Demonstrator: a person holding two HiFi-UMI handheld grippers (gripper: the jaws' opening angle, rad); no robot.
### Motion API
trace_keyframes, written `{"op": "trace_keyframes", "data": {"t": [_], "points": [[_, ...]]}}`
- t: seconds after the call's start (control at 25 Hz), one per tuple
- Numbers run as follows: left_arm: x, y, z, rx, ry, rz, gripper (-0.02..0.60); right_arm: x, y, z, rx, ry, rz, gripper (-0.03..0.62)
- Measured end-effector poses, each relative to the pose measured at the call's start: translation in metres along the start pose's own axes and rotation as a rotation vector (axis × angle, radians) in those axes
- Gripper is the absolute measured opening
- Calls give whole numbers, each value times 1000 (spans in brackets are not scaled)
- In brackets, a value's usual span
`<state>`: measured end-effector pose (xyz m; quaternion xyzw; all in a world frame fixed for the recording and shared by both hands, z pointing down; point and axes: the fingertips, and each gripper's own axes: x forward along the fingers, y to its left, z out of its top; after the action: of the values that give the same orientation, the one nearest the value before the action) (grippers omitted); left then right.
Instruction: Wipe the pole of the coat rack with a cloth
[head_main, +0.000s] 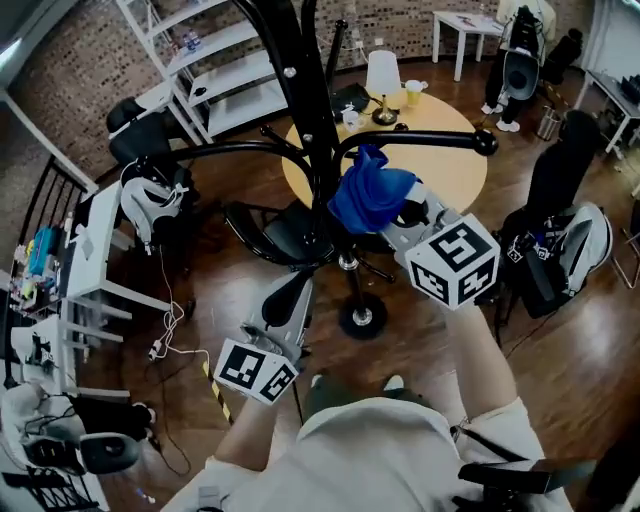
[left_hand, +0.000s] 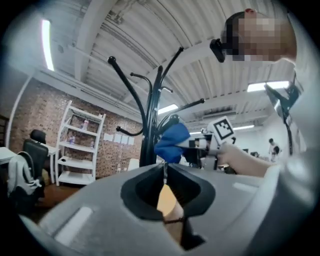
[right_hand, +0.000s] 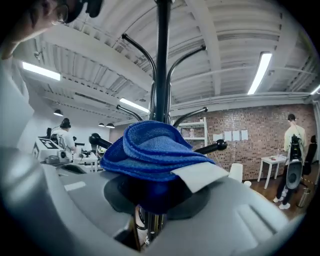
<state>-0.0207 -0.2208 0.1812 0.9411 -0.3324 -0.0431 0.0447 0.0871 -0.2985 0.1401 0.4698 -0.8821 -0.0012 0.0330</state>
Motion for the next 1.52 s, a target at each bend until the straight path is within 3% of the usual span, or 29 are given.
{"op": "trace_keyframes", "data": {"t": [0.2,0.4,0.6,0.76,0.92,1.08,1.2,1.44,1.52], "points": [[-49,15,-39,-22,92,170,14,35,5,-67,39,106,84,97],[-70,35,-60,-37,119,287,14,41,12,-183,104,328,101,97],[-54,34,-64,-50,103,275,14,49,16,-261,76,538,115,100],[-40,33,-59,-29,87,232,14,48,19,-288,147,564,105,100],[-37,46,-51,-11,74,196,14,47,26,-271,165,495,67,100],[-29,54,-31,2,33,124,14,9,36,-189,230,241,21,98],[-25,73,-24,1,28,39,14,-8,59,-136,204,144,-33,98],[-31,107,-2,30,21,-166,14,2,87,-108,161,115,-326,98],[-39,122,1,38,11,-223,14,15,104,-107,157,108,-376,98]]}}
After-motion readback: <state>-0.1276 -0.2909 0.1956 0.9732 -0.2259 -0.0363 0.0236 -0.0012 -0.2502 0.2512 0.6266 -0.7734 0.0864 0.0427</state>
